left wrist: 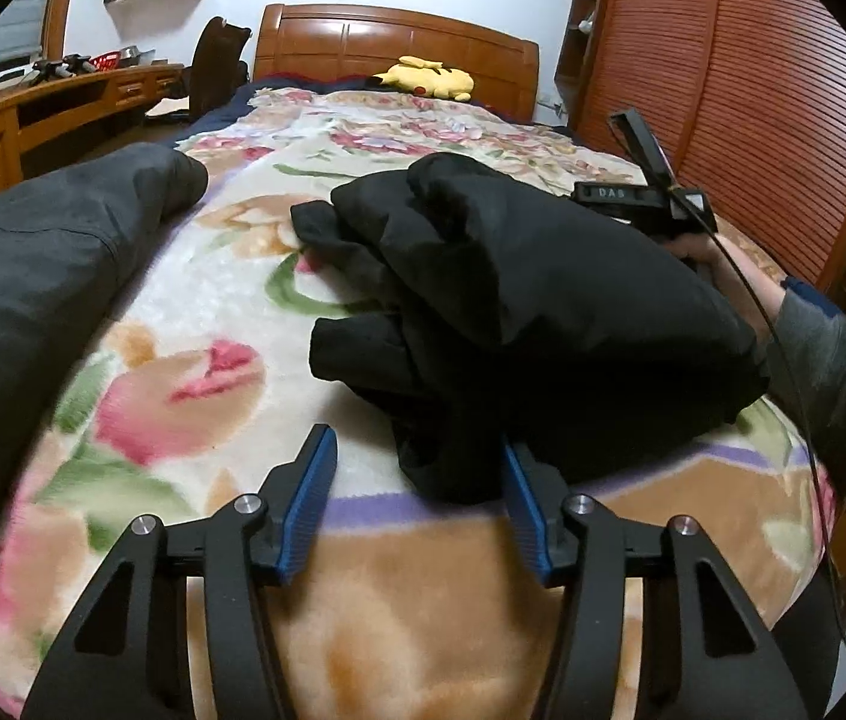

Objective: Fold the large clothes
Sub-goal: 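Grasp the black coat bundle with the left gripper while the right gripper grasps it too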

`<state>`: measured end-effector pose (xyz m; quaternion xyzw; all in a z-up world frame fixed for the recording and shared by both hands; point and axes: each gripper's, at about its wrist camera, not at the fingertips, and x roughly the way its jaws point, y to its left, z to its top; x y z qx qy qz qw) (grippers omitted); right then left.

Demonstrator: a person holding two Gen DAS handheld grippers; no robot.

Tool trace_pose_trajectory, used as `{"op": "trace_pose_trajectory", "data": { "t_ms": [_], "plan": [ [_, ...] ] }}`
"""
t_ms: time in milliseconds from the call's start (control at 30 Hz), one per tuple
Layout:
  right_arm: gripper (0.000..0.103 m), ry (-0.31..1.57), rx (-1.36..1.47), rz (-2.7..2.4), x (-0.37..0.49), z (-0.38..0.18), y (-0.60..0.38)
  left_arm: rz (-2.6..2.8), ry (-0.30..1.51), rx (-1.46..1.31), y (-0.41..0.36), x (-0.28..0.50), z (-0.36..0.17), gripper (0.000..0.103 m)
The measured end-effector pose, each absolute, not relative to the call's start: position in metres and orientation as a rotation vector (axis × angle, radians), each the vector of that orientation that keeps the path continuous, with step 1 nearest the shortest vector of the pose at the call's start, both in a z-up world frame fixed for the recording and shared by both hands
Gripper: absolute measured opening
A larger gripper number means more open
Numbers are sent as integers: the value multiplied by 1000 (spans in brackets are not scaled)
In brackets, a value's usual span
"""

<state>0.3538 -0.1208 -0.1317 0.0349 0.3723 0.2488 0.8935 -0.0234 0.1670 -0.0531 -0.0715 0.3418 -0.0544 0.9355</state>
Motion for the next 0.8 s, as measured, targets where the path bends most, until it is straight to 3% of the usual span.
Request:
{"op": "trace_pose_trajectory", "data": {
  "t_ms": [133, 200, 400, 567, 800],
  "plan": [
    [98, 760, 121, 569, 357, -142, -128, -119, 696, -132, 162, -24, -53, 46],
    [89, 764, 110, 612, 356, -141, -127, -143, 700, -145, 160, -23, -53, 29],
    [65, 759, 101, 673, 354, -140, -129, -133, 694, -138, 152, -23, -51, 22],
    [37, 718, 137, 706, 346, -135, -137, -121, 679, -134, 151, -27, -48, 15],
    [27, 618, 177, 732, 325, -126, -151, -93, 639, -169, 159, -31, -44, 8]
  ]
}}
